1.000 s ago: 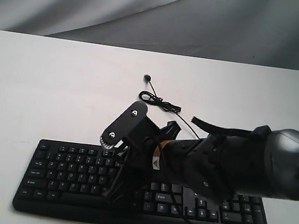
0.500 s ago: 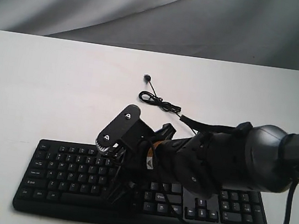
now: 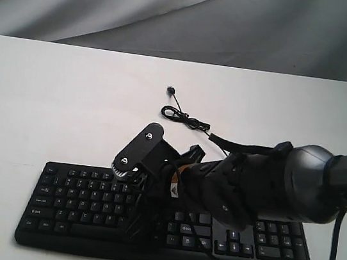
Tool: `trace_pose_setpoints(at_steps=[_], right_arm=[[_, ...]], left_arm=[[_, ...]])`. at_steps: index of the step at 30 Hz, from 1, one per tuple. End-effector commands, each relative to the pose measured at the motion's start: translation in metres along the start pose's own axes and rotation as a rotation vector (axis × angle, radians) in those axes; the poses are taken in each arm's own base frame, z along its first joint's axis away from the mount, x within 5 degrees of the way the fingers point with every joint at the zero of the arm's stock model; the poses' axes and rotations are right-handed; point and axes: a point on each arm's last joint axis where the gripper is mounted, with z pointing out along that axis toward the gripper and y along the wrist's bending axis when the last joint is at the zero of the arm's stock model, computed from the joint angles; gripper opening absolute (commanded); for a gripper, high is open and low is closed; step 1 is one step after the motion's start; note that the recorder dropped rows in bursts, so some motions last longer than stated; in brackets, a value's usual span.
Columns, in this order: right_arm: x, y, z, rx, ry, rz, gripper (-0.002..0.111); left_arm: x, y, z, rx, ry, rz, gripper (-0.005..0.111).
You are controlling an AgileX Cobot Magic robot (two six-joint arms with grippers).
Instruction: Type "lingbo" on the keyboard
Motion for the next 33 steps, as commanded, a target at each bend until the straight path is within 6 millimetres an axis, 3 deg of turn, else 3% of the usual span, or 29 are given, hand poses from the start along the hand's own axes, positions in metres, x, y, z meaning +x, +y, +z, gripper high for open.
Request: trace_pose_setpoints(at_steps=[1, 18, 33], right_arm=[[-0.001, -0.002, 0.0, 0.004, -0.002, -0.002, 0.0], [0.005, 0.0, 0.009, -0.004, 0.021, 0.005, 0.0], [-0.013, 0.003, -0.02, 0.0, -0.025, -0.028, 0.0]], left_arm=[[0.0, -0.001, 0.0, 0.008, -0.011, -0.005, 0.0], [0.0, -0.001, 0.0, 0.008, -0.011, -0.005, 0.0], [0.0, -0.001, 0.0, 0.008, -0.011, -0.005, 0.0]])
